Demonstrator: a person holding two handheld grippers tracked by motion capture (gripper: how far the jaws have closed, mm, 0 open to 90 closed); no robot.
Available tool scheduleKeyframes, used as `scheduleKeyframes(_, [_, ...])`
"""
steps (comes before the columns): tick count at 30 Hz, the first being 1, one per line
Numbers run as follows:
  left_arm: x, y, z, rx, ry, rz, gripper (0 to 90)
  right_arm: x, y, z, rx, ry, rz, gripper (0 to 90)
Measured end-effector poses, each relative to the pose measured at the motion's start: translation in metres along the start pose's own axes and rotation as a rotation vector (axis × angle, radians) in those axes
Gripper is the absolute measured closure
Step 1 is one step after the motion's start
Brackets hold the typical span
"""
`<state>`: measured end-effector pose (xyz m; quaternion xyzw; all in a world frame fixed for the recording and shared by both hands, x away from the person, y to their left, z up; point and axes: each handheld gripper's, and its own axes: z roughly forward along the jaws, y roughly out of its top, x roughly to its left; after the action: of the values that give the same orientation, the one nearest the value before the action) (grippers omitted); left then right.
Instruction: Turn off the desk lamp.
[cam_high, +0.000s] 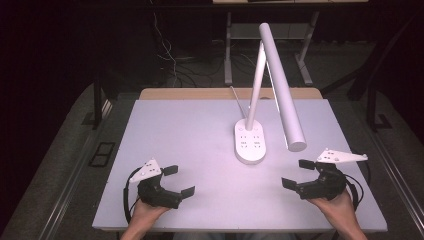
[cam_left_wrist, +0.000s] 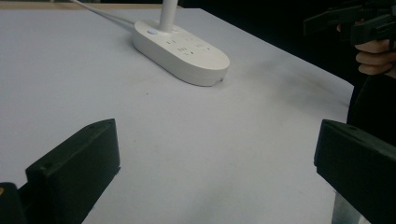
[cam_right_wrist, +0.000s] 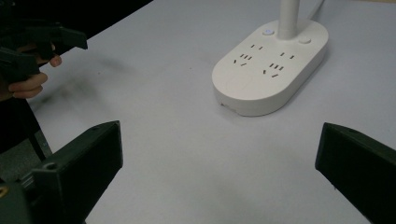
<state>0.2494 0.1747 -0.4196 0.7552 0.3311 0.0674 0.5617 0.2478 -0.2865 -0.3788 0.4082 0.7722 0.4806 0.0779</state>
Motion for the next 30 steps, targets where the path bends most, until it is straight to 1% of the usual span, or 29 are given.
scheduleKeyframes(4, [0.0, 0.0, 0.0, 0.0, 0.0, -0.001, 0.0, -0.002, 0.009, 0.001, -0.001, 0.002, -0.014, 0.8])
scheduleKeyframes(7, [0.0, 0.0, 0.0, 0.0, 0.001, -0.002, 0.0, -0.003, 0.012, 0.002, 0.002, 0.005, -0.017, 0.7])
scheduleKeyframes(9, [0.0, 0.0, 0.0, 0.001, 0.001, -0.001, 0.0, -0.004, 0.018, 0.004, 0.003, 0.012, -0.016, 0.8])
scheduleKeyframes(17, [0.001, 0.0, 0.0, 0.002, 0.001, -0.001, 0.0, -0.005, 0.032, 0.008, 0.023, 0.019, -0.029, 0.8])
scheduleKeyframes(20, [0.001, 0.0, 0.0, 0.001, 0.001, -0.002, 0.0, -0.006, 0.036, 0.009, 0.023, 0.014, -0.038, 0.7])
scheduleKeyframes(21, [0.0, 0.0, 0.0, 0.0, 0.001, -0.002, 0.0, -0.007, 0.039, 0.011, 0.02, 0.006, -0.031, 0.8])
scheduleKeyframes(24, [0.001, 0.0, 0.0, -0.002, 0.002, -0.001, 0.0, -0.008, 0.043, 0.013, 0.023, 0.01, -0.028, 0.8])
scheduleKeyframes(25, [0.001, 0.0, -0.001, -0.002, 0.002, -0.002, 0.0, -0.008, 0.047, 0.016, 0.027, 0.007, -0.041, 0.7])
scheduleKeyframes(30, [0.001, 0.0, 0.0, -0.006, 0.002, -0.008, 0.0, -0.007, 0.054, 0.02, 0.042, 0.005, -0.049, 0.8])
